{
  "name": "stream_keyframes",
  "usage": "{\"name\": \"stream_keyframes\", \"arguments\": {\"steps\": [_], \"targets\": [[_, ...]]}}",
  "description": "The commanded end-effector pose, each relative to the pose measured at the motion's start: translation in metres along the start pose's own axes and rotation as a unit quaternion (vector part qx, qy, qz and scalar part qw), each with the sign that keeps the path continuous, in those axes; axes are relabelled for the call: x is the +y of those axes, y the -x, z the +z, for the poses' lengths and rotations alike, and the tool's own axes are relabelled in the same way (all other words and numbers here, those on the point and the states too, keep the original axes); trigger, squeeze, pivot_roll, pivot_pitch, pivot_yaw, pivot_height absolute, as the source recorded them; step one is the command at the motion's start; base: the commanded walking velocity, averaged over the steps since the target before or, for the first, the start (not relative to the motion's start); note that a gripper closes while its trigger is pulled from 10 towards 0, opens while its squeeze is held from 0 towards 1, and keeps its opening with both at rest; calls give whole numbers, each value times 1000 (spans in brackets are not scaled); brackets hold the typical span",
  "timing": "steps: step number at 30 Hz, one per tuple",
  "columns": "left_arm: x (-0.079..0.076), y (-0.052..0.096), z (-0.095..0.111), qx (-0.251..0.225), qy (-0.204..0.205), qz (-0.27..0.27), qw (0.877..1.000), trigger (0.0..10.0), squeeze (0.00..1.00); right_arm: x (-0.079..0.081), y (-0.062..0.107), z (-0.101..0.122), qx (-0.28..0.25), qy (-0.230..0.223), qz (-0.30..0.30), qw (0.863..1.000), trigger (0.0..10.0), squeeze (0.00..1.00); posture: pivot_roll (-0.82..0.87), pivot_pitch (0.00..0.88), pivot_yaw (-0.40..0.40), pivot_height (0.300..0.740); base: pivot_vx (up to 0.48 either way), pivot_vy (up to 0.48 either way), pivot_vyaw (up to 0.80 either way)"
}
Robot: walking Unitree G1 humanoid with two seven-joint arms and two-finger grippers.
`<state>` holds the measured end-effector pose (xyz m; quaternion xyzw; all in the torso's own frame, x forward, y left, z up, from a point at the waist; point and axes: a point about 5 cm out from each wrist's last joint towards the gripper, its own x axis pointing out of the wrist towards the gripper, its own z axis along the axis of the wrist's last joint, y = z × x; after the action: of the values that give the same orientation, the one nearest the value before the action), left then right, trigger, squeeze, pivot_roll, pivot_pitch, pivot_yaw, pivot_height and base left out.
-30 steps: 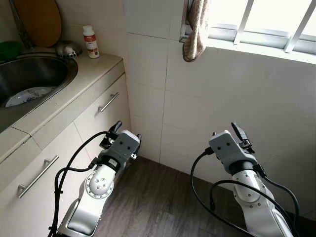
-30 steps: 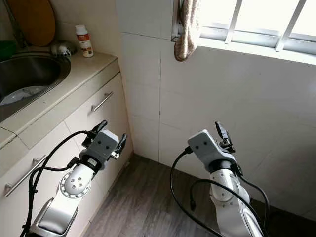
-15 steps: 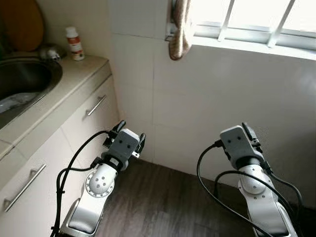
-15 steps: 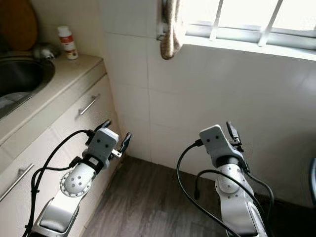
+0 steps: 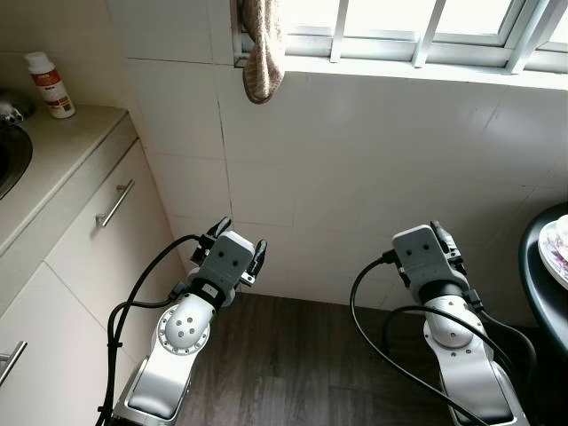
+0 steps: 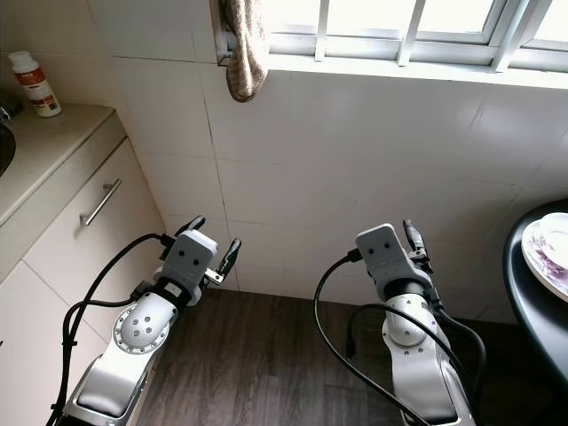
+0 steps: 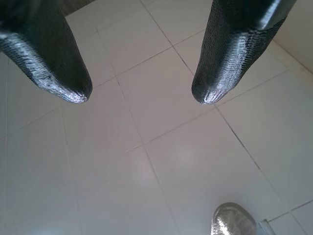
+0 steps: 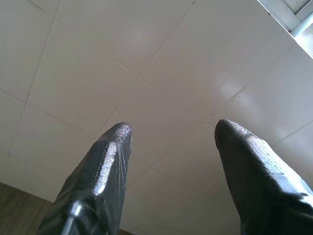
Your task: Kitchen organization
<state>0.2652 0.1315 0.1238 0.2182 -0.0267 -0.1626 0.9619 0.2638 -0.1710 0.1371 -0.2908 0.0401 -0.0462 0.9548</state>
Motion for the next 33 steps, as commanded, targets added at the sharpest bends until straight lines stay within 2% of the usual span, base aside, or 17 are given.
{"name": "stream_keyframes", "arguments": {"steps": [1,11,23,29,33], "targets": [[-3,-2,2,-7,3,-8,1000,10000,0,0,0,-1,4,-11,-1,1000,10000,0,67,0,-38,740,0,-371,-800],[-3,-2,3,-6,10,-6,1000,10000,0,1,1,-1,4,-11,0,1000,10000,0,66,0,-40,740,0,-441,-80],[-3,-3,4,-6,16,-4,1000,10000,0,-2,-1,-1,7,-16,-10,1000,10000,0,66,0,-45,740,0,-318,0],[-2,-4,6,-13,22,5,1000,10000,0,-10,-3,-4,22,-41,-34,998,10000,0,65,0,-47,740,0,0,0],[-1,-3,5,-11,23,6,1000,10000,0,-15,-4,-7,37,-51,-52,997,10000,0,65,0,-47,740,0,0,-800]]}}
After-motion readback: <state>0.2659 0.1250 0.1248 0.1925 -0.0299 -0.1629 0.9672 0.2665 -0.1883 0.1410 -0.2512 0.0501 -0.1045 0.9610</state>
